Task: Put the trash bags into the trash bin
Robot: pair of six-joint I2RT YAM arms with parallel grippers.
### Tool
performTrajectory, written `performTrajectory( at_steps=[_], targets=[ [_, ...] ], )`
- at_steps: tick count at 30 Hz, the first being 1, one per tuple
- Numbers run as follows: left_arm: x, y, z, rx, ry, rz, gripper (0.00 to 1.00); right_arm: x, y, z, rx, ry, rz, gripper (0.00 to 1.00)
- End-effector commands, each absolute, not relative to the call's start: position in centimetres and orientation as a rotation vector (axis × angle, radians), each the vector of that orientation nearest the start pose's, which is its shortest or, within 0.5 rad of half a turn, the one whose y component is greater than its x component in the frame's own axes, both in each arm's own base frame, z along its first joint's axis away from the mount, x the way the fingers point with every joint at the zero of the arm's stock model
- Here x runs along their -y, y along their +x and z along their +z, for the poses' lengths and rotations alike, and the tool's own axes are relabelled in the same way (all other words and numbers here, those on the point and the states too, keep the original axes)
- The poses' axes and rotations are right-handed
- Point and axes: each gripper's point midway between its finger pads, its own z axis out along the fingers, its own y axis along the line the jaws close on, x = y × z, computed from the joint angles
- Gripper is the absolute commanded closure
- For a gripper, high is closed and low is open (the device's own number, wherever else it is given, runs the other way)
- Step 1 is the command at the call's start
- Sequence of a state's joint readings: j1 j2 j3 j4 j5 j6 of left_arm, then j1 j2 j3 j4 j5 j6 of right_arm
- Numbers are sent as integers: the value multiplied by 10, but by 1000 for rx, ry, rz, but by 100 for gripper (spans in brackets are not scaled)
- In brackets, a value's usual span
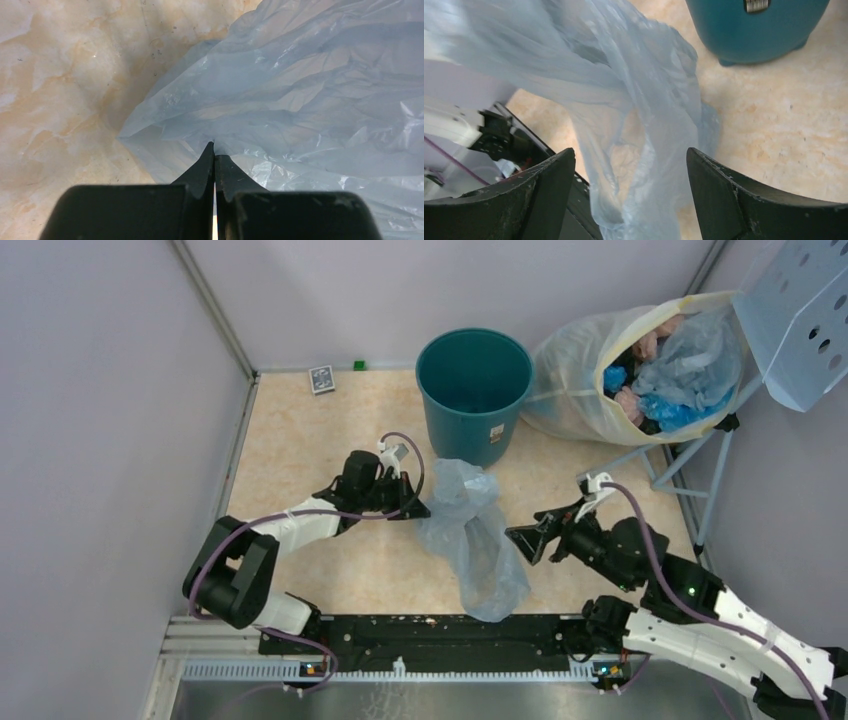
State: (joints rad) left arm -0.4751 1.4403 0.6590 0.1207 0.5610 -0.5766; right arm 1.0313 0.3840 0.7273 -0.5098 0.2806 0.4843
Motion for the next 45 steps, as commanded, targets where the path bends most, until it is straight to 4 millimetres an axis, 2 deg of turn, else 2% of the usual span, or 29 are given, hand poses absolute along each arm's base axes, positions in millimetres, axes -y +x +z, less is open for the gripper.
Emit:
performTrajectory(
  at_steps=[1,5,8,9,11,13,14,19,24,30,32,34,36,40,44,45],
  targets=[
    [264,260,105,-2320,241,-1226,100,-185,155,234,-1906,-250,763,22],
    [263,258,109,-2314,247,-1231,100,-195,168,204,-1999,-273,647,29],
    [261,258,111,-2313,251,-1222,100,-208,172,192,-2041,-316,624,42],
    [260,257,111,-2314,251,-1218,100,-211,173,189,-2051,-321,617,50],
    [257,258,111,-2314,247,-1204,100,-207,178,187,-2064,-301,568,72],
    [253,259,112,-2315,236,-1189,100,-191,185,190,-2067,-217,484,94],
    [250,260,112,-2313,226,-1180,100,-178,190,193,-2060,-154,426,100],
    [229,268,113,-2292,111,-1134,100,-111,197,230,-1936,152,262,100],
    [211,272,105,-2299,16,-1128,100,-68,191,256,-1812,316,254,100],
    [194,278,107,-2265,-60,-1114,100,-62,188,260,-1799,315,266,100],
    [192,280,112,-2247,-60,-1094,100,-69,188,259,-1810,277,276,100],
    [194,280,121,-2222,-28,-1115,99,-84,189,259,-1820,192,312,100],
    [199,280,131,-2191,15,-1147,89,-101,190,257,-1830,123,362,100],
    [201,281,152,-2171,80,-1133,49,-132,194,251,-1853,25,423,100],
    [195,278,184,-2107,147,-1004,23,-155,197,245,-1878,-43,455,100],
    [195,275,194,-2080,180,-976,7,-160,198,244,-1882,-58,464,100]
  ],
)
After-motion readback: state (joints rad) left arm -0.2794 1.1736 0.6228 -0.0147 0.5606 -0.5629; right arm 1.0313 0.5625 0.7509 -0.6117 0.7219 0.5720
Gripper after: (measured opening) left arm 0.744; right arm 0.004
